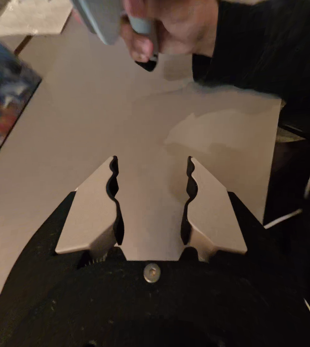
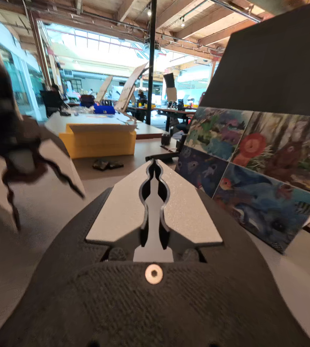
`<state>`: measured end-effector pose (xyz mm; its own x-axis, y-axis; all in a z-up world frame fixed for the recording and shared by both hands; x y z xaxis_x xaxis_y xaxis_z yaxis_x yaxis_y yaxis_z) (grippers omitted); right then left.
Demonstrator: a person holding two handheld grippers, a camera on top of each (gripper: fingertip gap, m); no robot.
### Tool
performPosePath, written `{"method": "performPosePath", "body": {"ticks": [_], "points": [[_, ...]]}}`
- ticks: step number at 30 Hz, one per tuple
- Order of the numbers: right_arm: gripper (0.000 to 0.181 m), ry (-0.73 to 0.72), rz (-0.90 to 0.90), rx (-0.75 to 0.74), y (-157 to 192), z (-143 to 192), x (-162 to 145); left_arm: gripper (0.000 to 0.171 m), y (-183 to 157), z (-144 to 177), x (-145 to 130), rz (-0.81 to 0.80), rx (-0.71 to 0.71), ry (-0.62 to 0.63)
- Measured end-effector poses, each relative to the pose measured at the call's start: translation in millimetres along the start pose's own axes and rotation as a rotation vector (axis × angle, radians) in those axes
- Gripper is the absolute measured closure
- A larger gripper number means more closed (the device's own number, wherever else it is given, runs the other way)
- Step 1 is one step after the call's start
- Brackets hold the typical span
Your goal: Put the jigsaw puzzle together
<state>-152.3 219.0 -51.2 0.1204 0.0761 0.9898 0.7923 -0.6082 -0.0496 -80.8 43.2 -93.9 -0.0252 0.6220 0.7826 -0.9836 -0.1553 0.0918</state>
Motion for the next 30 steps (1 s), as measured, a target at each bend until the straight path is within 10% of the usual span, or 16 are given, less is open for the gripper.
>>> {"method": "performPosePath", "body": {"ticks": [3, 9, 12, 15, 18, 30], "points": [[0.139, 0.212, 0.161, 0.057, 31.3, -14.4, -25.6, 0.1, 31.5, 69.9, -42.7, 0.045, 0.279, 0.063], [0.139, 0.227, 0.117, 0.017, 33.6, -11.2, -52.4, 0.07, 105.9, 231.6, -134.4, 0.114, 1.179, 0.163], [0.14, 0.24, 0.04, 0.014, 25.9, -12.7, -60.7, 0.075, 135.4, 246.3, -180.1, 0.246, 1.192, 0.316], [0.142, 0.214, -0.019, 0.013, 20.4, -10.2, -58.6, 0.145, 149.5, 243.2, -189.8, 0.233, 1.092, 0.362], [0.145, 0.193, -0.063, 0.005, 14.5, -5.4, -56.5, 0.171, 151.5, 255.4, -170.5, 0.049, 1.24, 0.478], [0.147, 0.182, -0.134, 0.017, 7.7, -1.1, -55.4, 0.171, 112.4, 250.4, -90.1, -0.115, 1.319, 0.484]]}}
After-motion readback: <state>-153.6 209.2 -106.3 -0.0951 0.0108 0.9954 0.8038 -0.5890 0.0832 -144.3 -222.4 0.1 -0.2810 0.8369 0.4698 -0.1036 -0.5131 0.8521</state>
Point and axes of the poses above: each gripper's, where its closed fingertips meet, z back along the fingers, x out of its top, y = z × x across the jaws, the point moved 7 cm from there along z, back along the fingers, and after that the axes turned 1 degree about -y, right-handed, at the moved point
